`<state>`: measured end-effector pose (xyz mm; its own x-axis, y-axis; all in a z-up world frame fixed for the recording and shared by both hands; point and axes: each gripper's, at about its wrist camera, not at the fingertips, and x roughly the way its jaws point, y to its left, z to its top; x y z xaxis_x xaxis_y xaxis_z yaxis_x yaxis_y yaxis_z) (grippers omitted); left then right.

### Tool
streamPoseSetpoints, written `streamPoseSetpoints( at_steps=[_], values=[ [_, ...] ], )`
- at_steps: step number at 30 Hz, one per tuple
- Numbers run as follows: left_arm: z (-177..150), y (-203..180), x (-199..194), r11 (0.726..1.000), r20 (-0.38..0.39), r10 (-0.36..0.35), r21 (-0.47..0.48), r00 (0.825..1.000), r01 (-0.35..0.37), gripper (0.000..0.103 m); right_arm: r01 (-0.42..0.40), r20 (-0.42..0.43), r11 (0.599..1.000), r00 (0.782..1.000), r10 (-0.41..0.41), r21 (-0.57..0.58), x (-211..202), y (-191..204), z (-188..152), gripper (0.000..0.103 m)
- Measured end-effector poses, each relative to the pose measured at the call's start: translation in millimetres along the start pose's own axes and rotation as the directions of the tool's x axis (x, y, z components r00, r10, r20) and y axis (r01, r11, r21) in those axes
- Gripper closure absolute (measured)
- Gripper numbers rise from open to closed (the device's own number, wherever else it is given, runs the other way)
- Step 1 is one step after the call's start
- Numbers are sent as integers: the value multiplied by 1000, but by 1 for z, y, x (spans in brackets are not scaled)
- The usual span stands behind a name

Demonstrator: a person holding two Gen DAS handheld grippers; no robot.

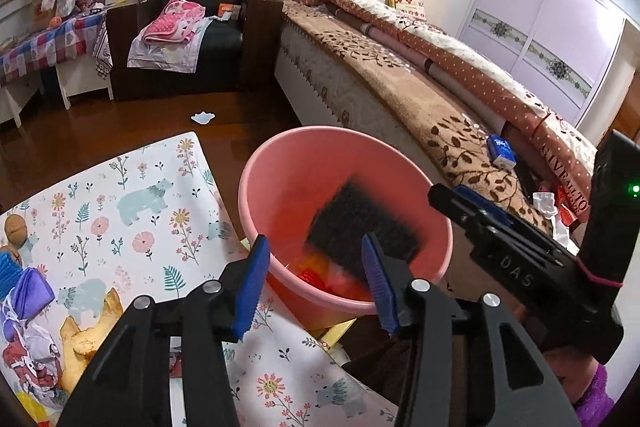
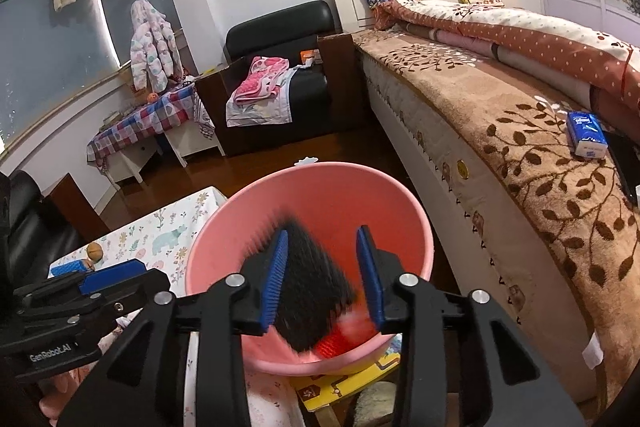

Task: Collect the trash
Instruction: 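Drop the black net and clear bag into the pink bucket with both tools, then move both tools back over the table toward the blue sponge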

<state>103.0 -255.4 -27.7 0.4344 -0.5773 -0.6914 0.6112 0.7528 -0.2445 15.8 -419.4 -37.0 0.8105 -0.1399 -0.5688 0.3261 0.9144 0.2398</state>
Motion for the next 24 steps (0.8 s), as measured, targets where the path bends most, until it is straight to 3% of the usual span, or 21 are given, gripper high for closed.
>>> streamPoseSetpoints(
  at_steps=[14, 24],
  values=[
    [-6, 10, -47, 999, 89, 18, -32, 996, -15, 49, -65, 15, 997, 998, 66, -51, -24, 28, -3, 64],
    [-17, 33, -84, 996, 127, 75, -56, 989, -68, 45, -136, 2, 985, 991, 137, -110, -36, 68, -14, 64]
  ],
)
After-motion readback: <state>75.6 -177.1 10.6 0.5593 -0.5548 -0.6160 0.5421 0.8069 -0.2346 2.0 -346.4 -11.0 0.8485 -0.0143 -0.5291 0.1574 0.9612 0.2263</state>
